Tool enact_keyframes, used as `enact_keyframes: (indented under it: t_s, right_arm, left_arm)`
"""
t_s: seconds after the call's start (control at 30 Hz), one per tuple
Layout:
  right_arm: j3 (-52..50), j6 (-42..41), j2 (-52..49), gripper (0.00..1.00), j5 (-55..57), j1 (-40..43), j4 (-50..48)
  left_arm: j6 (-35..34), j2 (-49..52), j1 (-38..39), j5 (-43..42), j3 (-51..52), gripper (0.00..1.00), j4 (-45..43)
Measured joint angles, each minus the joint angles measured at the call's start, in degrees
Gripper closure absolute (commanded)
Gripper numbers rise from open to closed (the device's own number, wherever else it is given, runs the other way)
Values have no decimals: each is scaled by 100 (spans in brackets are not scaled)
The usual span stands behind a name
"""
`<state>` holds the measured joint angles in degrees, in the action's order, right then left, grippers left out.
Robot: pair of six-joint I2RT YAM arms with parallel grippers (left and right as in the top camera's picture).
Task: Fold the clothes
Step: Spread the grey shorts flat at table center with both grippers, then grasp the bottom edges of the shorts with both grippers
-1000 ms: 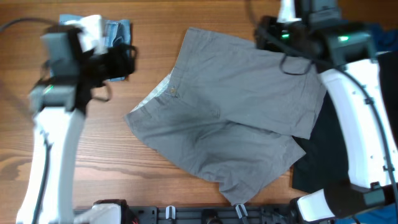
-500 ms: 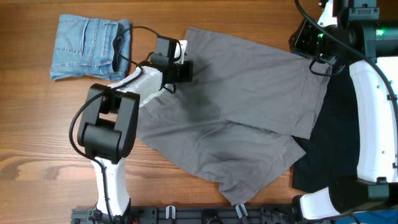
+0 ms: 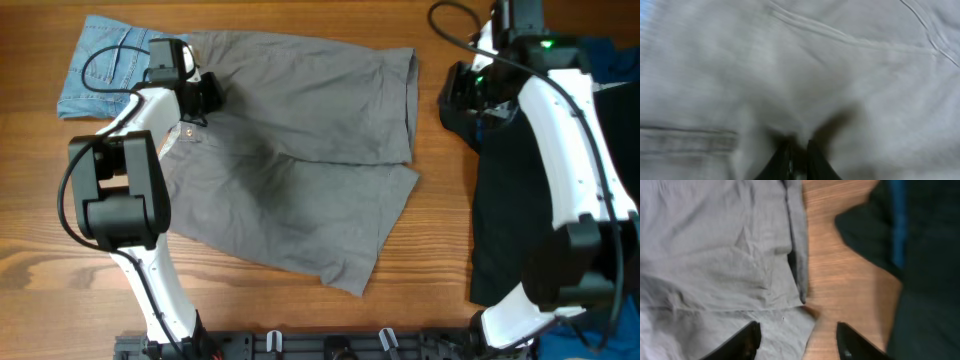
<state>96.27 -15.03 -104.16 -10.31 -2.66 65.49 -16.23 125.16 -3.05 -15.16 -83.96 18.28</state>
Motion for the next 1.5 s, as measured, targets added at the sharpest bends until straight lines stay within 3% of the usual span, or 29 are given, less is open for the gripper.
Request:
enact_keyframes:
  t_s: [0.17,0.23,0.27,0.3,0.33,0.43,0.5,0.57,0.67,0.77,0.87,1.0,1.2,1.23,1.27,1.3,1.33,1.37,1.5]
  right_arm:
    - [-1154,562,-813,26,-802,-282,-1510]
    - [-1318,636,-1239,43,-916,-358,-1910]
    - [-1322,656,-1390,73,-925,-356,-2081]
    - [-1329,686,-1530,94,-933,-354,-2135]
    - [-1333,684,-1604,96,-973,-352,-2094]
    - [-1331,719,-1639,96,-955,-341,-1784]
    - [-1331,400,-1637,94,-457,-232,-1628]
    - [-1331,94,-1615,67,-55,72,-1759]
    - [-1329,35,-1561,58,-28,387,-1906]
    - [-1331,232,-1274,55,-372,505,-1611]
    - [-1331,339,-332,54,-765,479,-1176]
    - [-1311,354,828,54,-1054,479,-516]
    - [-1344,249,1110,51,-1156,59,343]
    - [-1436,181,1110,51,-1152,-70,219]
    - [-1606,35,1110,50,-1130,-197,79]
    - [-1698,-11,1110,46,-1126,-232,11]
    - [-1945,-157,1113,44,-1102,-284,-146]
    - [-2135,-205,1113,43,-1102,-284,-282]
    - [-3257,-448,1102,43,-1104,-284,-597]
  left_arm:
    - [57,-994,66,-129,-7,59,651]
    - [81,-1781,63,-133,-52,46,1309]
    - [109,-2039,63,-133,-74,42,1585]
    - [254,-2256,63,-125,-98,36,1950]
    - [313,-2308,63,-94,-122,34,2216]
    - [544,-2295,63,483,-101,19,3316]
    - [592,-2295,63,857,-96,0,3604]
    - [654,-2295,46,1228,-96,0,3860]
    - [654,-2291,-111,1443,-57,0,4000]
    - [654,-2256,-407,1539,-28,1,4555]
    - [654,-2247,-734,1576,0,8,5128]
    - [658,-2238,-1233,1429,111,10,5281]
    - [656,-2208,-1493,1056,1611,15,3786]
    - [654,-2192,-1497,1051,1843,21,3628]
    - [654,-2194,-1497,1034,2107,38,3259]
    - [656,-2186,-1497,1029,2306,74,3018]
    - [654,-2186,-1497,1012,2455,91,2894]
    - [649,-2190,-1497,1008,2490,96,2850]
    - [673,-2203,-1493,885,2492,96,2830]
